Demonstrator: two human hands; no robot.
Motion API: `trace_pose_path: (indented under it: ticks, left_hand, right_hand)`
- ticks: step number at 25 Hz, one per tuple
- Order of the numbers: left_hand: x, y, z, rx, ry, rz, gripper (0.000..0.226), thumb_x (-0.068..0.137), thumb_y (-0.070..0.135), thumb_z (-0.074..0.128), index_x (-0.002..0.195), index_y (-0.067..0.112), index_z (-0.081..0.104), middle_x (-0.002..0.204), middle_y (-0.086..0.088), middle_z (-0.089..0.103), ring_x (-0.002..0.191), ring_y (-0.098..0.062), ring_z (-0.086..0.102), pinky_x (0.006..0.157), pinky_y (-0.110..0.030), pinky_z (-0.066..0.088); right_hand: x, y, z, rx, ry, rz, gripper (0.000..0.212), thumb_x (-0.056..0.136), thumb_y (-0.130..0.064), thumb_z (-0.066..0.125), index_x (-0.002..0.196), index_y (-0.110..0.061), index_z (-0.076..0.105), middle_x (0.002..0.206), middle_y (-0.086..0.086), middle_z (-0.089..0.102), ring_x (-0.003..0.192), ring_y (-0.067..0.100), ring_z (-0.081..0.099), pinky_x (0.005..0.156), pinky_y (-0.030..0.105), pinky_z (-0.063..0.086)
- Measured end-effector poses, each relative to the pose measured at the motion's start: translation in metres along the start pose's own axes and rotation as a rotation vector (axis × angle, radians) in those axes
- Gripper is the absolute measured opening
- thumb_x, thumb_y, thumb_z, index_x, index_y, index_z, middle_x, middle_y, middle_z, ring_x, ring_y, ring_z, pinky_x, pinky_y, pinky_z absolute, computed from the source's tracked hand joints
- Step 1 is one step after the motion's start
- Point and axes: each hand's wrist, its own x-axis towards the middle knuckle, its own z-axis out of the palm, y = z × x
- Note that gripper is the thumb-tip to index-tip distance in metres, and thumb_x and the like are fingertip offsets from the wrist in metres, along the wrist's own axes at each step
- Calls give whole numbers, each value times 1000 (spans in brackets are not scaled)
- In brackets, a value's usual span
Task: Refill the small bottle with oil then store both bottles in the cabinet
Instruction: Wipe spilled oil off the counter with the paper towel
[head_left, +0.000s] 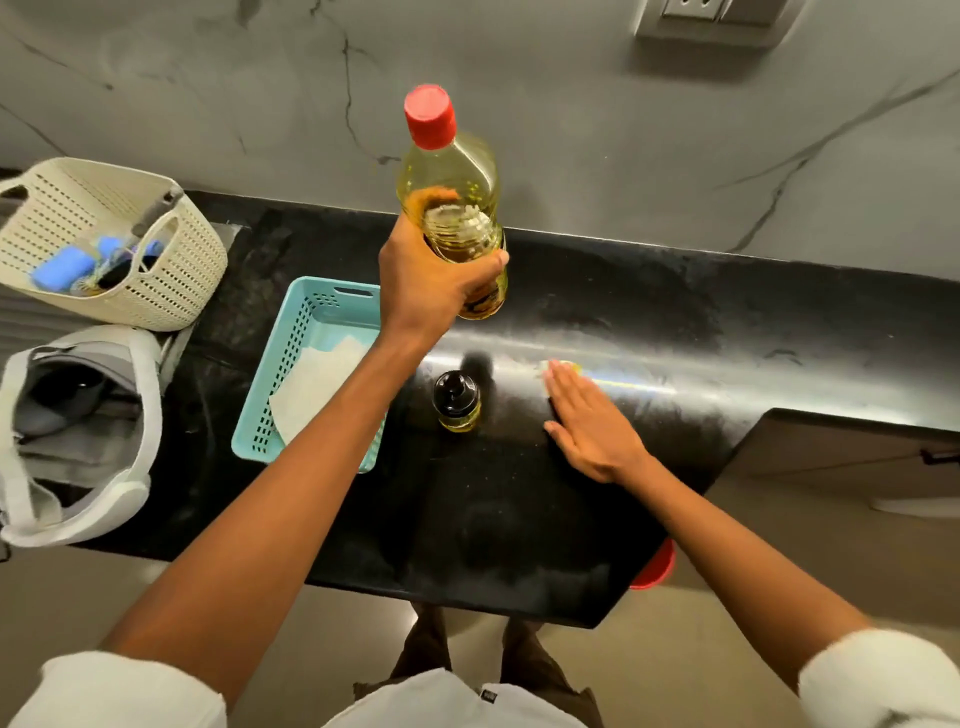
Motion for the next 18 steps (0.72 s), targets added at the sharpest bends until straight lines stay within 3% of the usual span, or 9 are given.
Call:
trace_pose_path:
  ticks: [3,5,7,9,12,15,18]
  left_hand:
    - [-20,-5,30,-5,-63,-2,76,63,38,100,128,22,66,115,10,74,107,-3,71,95,-21,59]
    - [-36,-7,53,-14,-115,-27,72,64,33,100,126,21,66,110,12,74,100,4,70,88,-13,55]
    - [-52,-12,74,-19,-178,-47,67,65,26,100,123,20,67,102,17,73,90,13,68,81,-7,51]
    - [-65,-20,90,-1,-239,-50,66,67,25,99,124,21,66,100,21,71,89,17,66,79,-6,50]
    - [-79,-34,102,42,-289,-56,67,69,28,98,126,23,64,107,19,68,95,7,67,80,-10,51]
    - [-82,-48,105,83,-314,-67,71,68,31,98,129,23,62,117,10,70,107,-10,68,89,-27,58]
    - [-83,-54,106,116,-323,-58,72,69,32,98,129,22,61,120,7,69,111,-13,68,93,-32,59]
  right_hand:
    - [-24,27,-1,92,92,376,79,107,-50,22,169,-5,4,177,14,-1,166,30,0,135,44,3]
    - [-22,-5,4,155,109,498,83,105,-53,23,169,-2,6,177,19,3,165,34,3,135,48,5]
    - [-24,-65,14,176,87,394,86,105,-56,26,169,-2,6,177,20,3,165,35,1,135,49,4]
    - [-48,-125,29,186,15,167,86,107,-59,27,169,-5,3,178,15,-2,165,31,-6,134,48,6]
    - [-98,-137,38,143,-27,18,87,109,-67,24,170,-12,-2,178,6,-9,165,20,-14,135,43,5]
    - [-111,-62,31,95,57,282,90,107,-69,24,170,-8,3,178,10,-4,166,25,-5,133,48,12]
    - [-96,1,14,169,103,623,93,106,-72,19,169,-6,-1,178,13,-3,166,28,-2,133,51,13]
